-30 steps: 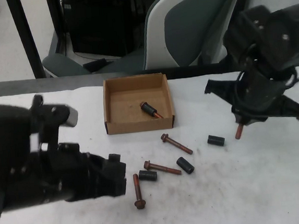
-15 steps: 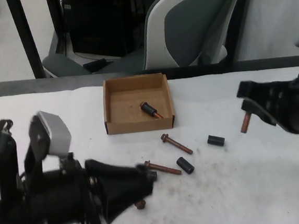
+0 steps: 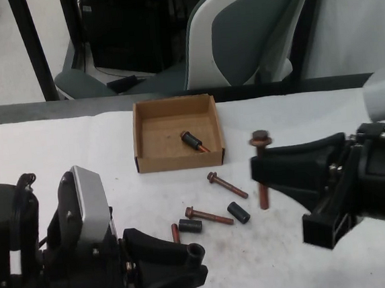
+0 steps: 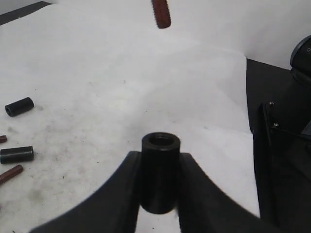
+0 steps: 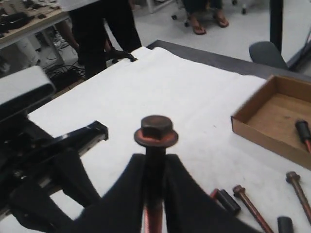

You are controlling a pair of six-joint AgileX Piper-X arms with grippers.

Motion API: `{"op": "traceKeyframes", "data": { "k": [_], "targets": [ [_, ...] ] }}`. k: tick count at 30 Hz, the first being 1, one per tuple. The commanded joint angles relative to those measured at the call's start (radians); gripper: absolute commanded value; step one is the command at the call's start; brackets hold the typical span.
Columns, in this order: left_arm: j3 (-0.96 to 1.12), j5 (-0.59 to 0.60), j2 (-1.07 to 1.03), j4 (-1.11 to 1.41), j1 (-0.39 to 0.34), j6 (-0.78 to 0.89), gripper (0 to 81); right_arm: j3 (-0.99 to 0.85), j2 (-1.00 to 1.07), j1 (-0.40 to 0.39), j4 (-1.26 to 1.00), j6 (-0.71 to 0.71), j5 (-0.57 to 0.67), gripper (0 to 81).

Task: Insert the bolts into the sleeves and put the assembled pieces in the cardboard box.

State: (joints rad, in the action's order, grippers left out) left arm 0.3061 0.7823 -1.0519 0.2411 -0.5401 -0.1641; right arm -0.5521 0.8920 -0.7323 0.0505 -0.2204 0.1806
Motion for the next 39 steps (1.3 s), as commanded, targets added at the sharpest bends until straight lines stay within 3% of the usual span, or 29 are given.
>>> {"op": "traceKeyframes", "data": {
  "k": [1, 7, 12, 22, 39],
  "targets": [
    [0.000, 0.019, 0.000, 0.025, -0.005, -0.036, 0.8, -0.004, 0.035, -0.033, -0.118, 0.070, 0.019, 0.3],
    [0.000, 0.019, 0.000, 0.039, -0.005, 0.107, 0.8, -0.004, 0.108, -0.035, -0.215, 0.070, 0.029, 0.3],
    [0.000, 0.015, 0.000, 0.101, -0.005, 0.154, 0.8, -0.004, 0.166, -0.035, -0.314, 0.070, 0.112, 0.3],
    [0.000, -0.011, 0.000, 0.123, -0.005, 0.276, 0.8, -0.004, 0.198, -0.050, -0.349, 0.063, 0.180, 0.3],
    [0.000, -0.022, 0.000, 0.170, -0.005, 0.322, 0.8, -0.006, 0.198, -0.094, -0.370, 0.020, 0.183, 0.3]
  ]
}}
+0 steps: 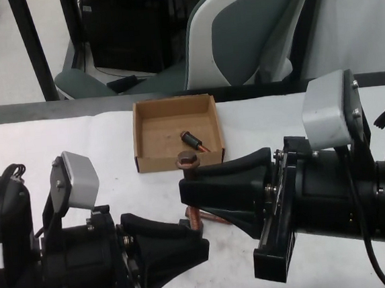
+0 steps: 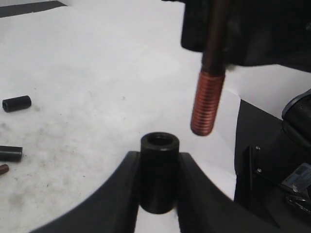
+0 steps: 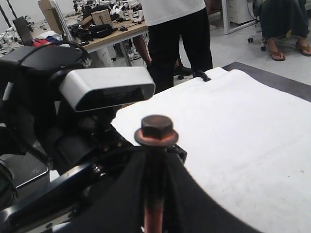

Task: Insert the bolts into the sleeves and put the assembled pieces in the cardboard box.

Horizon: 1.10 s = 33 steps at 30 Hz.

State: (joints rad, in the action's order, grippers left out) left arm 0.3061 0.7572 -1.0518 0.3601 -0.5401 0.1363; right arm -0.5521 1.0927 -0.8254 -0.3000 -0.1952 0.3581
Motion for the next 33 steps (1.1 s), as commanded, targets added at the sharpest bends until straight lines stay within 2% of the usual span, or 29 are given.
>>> {"op": "traceKeyframes", "data": {
  "k": [1, 11, 24, 33],
  "targets": [
    [0.000, 0.008, 0.000, 0.062, -0.005, 0.021, 0.8, -0.006, -0.002, -0.001, -0.019, -0.005, 0.006, 0.3],
    [0.000, 0.015, 0.000, 0.078, -0.005, -0.025, 0.8, -0.006, -0.002, -0.001, -0.019, 0.023, -0.002, 0.3],
    [0.000, 0.006, 0.000, 0.049, -0.005, -0.184, 0.8, -0.006, -0.002, -0.001, -0.034, 0.023, -0.025, 0.3],
    [0.000, 0.016, 0.000, 0.048, -0.006, -0.190, 0.8, -0.006, -0.002, 0.002, -0.026, 0.050, -0.025, 0.3]
  ]
}}
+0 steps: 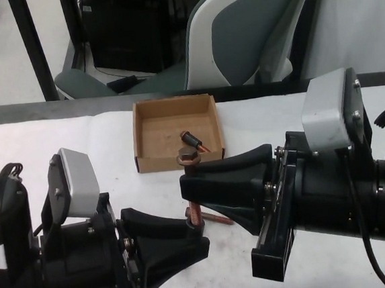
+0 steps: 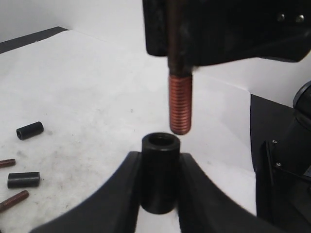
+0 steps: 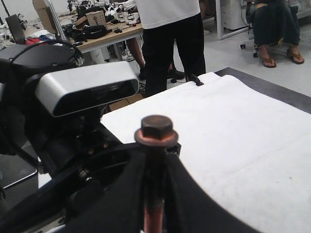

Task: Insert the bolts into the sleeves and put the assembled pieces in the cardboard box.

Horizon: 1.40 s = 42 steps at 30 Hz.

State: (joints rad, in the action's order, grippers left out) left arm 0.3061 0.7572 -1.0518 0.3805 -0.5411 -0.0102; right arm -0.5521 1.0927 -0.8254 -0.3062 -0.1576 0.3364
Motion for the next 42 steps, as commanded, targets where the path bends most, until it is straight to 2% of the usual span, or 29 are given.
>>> {"op": "traceKeyframes", "data": {
  "k": [1, 24, 29, 36, 42],
  "targets": [
    [0.000, 0.016, 0.000, 0.028, -0.005, -0.043, 0.8, -0.006, -0.002, 0.002, -0.020, 0.011, -0.003, 0.3],
    [0.000, 0.055, 0.000, 0.081, -0.009, -0.030, 0.8, -0.006, -0.002, 0.004, 0.025, 0.061, -0.008, 0.3],
    [0.000, 0.052, 0.000, 0.142, -0.009, 0.098, 0.8, -0.006, -0.002, 0.004, 0.025, 0.070, -0.025, 0.3],
    [0.000, -0.019, 0.000, 0.320, -0.009, 0.410, 0.8, -0.006, -0.002, 0.004, 0.025, 0.090, -0.025, 0.3],
    [0.000, -0.031, 0.000, 0.342, -0.009, 0.553, 0.8, -0.006, -0.002, 0.004, 0.025, 0.090, -0.025, 0.3]
  ]
}}
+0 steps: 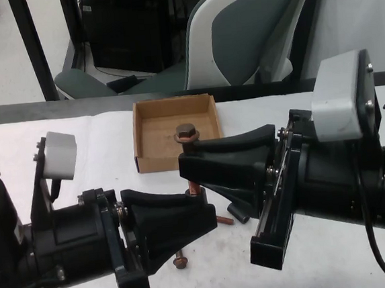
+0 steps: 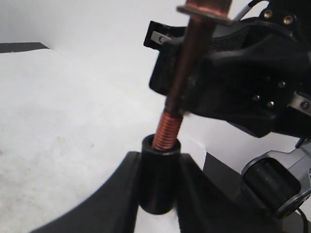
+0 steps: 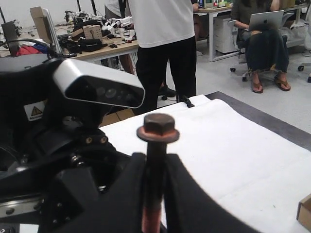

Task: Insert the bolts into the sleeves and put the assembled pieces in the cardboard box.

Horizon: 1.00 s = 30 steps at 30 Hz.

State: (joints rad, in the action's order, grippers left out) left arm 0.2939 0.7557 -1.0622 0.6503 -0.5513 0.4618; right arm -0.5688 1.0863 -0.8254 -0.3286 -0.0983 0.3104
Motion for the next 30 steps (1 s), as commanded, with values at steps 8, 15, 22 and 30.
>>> {"op": "traceKeyframes", "data": {
  "k": [8, 15, 22, 30],
  "targets": [
    [0.012, -0.030, 0.011, 0.072, 0.001, 0.133, 0.8, 0.011, 0.004, 0.004, 0.047, 0.031, 0.001, 0.3],
    [0.012, -0.033, 0.011, 0.072, 0.001, 0.010, 0.8, 0.011, 0.004, 0.004, 0.047, 0.031, -0.014, 0.3],
    [0.012, -0.036, 0.011, 0.053, 0.001, -0.088, 0.8, 0.011, 0.004, 0.004, 0.047, 0.031, -0.021, 0.2],
    [0.012, -0.059, 0.011, 0.034, 0.005, -0.155, 0.8, 0.011, 0.004, 0.004, 0.047, 0.031, -0.021, 15.4]
  ]
}}
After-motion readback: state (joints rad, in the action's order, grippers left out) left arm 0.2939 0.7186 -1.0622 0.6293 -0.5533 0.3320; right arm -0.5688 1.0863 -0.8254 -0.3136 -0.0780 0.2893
